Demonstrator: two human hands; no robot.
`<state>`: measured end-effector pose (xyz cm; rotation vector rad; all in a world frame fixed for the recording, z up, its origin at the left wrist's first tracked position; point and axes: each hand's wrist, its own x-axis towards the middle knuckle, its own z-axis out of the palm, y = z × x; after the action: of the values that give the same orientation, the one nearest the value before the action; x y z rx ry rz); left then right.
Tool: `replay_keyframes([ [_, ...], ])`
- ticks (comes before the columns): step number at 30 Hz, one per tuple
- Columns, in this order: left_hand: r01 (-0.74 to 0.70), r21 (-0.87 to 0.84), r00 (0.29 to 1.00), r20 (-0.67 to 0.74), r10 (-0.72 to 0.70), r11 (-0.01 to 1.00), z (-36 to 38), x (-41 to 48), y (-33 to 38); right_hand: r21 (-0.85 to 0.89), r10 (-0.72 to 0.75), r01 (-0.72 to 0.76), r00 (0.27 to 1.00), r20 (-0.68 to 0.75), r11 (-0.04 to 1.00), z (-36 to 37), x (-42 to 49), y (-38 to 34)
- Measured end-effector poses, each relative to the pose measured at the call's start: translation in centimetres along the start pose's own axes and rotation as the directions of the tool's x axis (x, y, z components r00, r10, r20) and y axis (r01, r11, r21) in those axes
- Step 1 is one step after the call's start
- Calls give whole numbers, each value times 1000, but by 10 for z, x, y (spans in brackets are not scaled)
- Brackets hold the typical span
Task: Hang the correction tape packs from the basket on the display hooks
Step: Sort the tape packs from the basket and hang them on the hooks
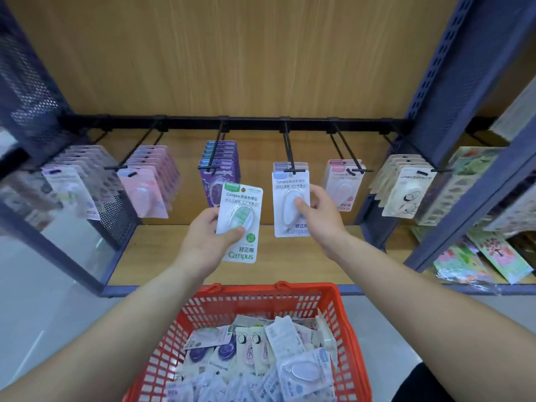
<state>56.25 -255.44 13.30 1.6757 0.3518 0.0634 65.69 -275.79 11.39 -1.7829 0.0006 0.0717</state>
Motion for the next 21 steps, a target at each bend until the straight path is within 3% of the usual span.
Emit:
replay_keyframes([
  [13, 24, -14, 999, 30, -24, 1000, -6, -4, 1, -49, -36, 31, 996, -87, 998, 4, 11, 8],
  [17, 21, -33, 1000, 9, -21, 999, -12, -2, 6, -156, -67, 56, 995, -71, 986, 8, 19, 7],
  [21, 10, -37, 1000, -9, -10, 999, -19, -5, 8, -376, -69, 17, 990, -125, 927, 12, 27, 12],
])
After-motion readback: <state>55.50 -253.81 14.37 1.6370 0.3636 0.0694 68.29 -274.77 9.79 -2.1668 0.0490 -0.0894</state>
